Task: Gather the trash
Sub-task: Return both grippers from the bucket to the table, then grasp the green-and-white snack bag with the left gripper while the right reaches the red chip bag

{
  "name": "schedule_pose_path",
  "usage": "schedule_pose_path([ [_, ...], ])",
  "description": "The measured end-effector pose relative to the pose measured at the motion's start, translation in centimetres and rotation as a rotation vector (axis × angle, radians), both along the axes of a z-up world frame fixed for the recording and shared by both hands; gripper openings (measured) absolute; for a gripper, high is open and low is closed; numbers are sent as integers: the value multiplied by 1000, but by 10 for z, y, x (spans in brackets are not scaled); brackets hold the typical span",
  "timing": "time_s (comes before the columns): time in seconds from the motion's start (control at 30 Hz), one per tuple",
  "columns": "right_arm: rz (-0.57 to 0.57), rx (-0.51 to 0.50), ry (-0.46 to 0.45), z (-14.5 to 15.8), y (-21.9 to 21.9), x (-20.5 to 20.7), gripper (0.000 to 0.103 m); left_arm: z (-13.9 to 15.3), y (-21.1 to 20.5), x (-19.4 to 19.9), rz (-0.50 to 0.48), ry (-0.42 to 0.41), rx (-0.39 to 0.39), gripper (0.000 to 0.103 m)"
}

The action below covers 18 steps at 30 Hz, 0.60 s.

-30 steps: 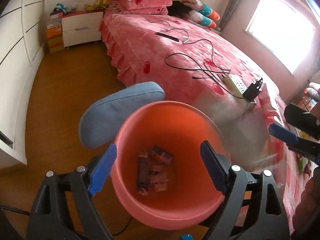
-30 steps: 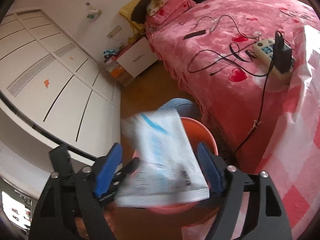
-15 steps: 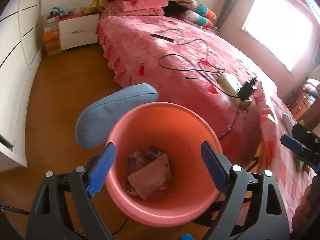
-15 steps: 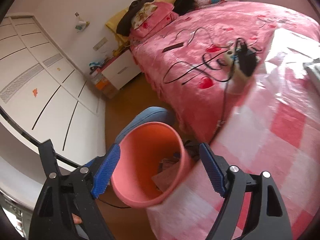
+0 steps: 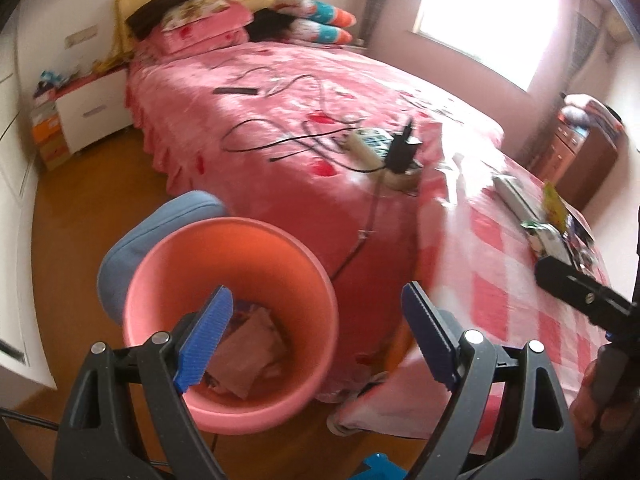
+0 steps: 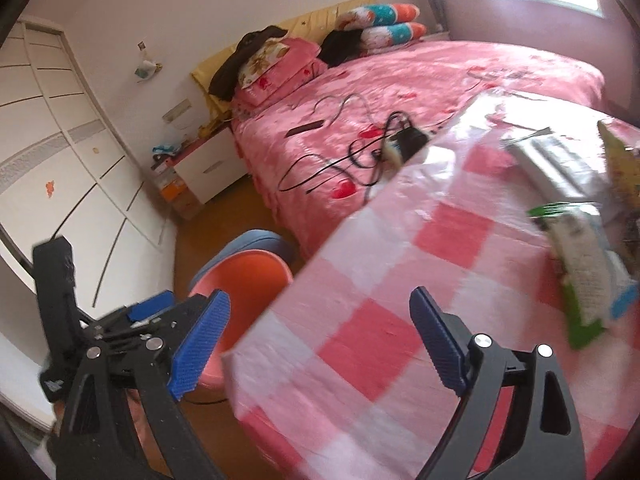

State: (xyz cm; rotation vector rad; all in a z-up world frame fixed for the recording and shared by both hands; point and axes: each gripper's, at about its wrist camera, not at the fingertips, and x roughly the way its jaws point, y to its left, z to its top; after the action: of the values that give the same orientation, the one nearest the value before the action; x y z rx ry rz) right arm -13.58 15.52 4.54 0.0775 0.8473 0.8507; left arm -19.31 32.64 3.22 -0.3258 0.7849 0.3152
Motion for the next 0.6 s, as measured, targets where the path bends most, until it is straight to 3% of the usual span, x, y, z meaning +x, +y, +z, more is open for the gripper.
schedule_pose_path([
  [0.6,-148,45,-18,1,-94,18,91,37,-94,29,-163,-6,86,87],
])
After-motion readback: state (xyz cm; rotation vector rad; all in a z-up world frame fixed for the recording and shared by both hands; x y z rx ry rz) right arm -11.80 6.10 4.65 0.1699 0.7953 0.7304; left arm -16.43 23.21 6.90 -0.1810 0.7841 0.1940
